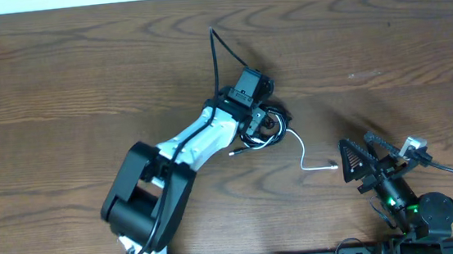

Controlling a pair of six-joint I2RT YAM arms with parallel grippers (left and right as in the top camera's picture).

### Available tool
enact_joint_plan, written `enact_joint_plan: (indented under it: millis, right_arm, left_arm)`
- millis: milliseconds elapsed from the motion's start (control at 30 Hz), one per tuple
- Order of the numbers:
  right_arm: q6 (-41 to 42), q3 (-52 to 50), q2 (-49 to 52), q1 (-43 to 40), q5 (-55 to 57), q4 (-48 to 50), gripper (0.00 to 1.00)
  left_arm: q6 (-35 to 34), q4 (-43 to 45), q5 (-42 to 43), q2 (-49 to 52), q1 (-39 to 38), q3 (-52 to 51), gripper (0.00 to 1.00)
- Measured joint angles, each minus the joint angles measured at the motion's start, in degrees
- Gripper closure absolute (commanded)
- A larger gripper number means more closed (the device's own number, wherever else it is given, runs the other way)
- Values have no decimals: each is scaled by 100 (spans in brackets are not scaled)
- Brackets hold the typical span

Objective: Untangle cables

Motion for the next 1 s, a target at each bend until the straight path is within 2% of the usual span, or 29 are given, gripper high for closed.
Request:
enact_joint_plan:
  millis: [33,167,400,433,500,567,633,767,867,1000]
  right_arm:
    - [0,0,0,0,-44,0,1]
    - [0,0,0,0,-448,-2,1]
    - [87,0,0,0,-1281,-22,1]
    - [155,0,0,0,-1375,-22,4]
    - [227,0,0,0,-1508,-33,17]
    - [243,0,0,0,-1600,-61,18]
    - [214,0,0,0,-1661,-81,27]
    - [227,0,0,0,-1749,-83,38]
    - [387,0,0,0,-1805,-85,40]
    - [769,0,2,0,-1967,-85,46]
  left_arm:
    - [-20,68,2,74,0,-2,92]
    - [-313,232,0,197,0,-2,92]
    - [-1661,-52,4,-37,33,-7,92]
    - [-1902,-190,2,-175,48,-17,93]
    - [-2415,-490,4,-520,96,-42,92]
    - [-3032,-848,4,-1001,160,-48,93]
    - [-3659,-1250,2,-1532,219,-48,93]
    - [-4743,-2026,9,-2435,256,-48,93]
    - [-5379,-2389,138,-2833,254,-48,92]
    - [-5801,-2411,632,-3021,256,-48,92]
